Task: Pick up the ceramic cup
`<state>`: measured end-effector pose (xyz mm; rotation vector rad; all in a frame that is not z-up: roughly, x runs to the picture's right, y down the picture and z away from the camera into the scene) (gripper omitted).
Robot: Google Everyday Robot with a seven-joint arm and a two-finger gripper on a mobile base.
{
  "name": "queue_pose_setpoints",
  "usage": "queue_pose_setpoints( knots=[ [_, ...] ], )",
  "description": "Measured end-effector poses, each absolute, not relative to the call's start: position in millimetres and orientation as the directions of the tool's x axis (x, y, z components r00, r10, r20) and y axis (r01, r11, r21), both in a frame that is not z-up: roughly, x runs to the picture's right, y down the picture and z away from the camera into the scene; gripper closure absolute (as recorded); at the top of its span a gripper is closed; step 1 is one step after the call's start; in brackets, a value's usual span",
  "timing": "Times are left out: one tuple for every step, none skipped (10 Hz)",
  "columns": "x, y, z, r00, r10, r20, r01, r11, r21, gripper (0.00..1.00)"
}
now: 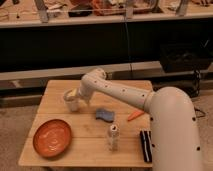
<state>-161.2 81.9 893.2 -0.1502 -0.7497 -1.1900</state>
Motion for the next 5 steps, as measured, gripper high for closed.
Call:
queue_pose_setpoints(
  knots=[
    [-160.8, 82.2, 893.3, 0.165, -0.784, 0.599, 0.879, 0.392, 0.272, 0.2],
    [-160.4, 82.3, 893.3, 0.164, -0.784, 0.599, 0.879, 0.392, 0.272, 0.2],
    [-160.9, 82.7, 893.0, 0.162, -0.784, 0.599, 0.879, 0.391, 0.274, 0.2],
    [-160.7, 82.8, 892.9, 0.162, -0.784, 0.599, 0.879, 0.391, 0.275, 0.2],
    [-160.4, 82.7, 893.0, 0.161, -0.785, 0.599, 0.879, 0.39, 0.275, 0.2]
  ],
)
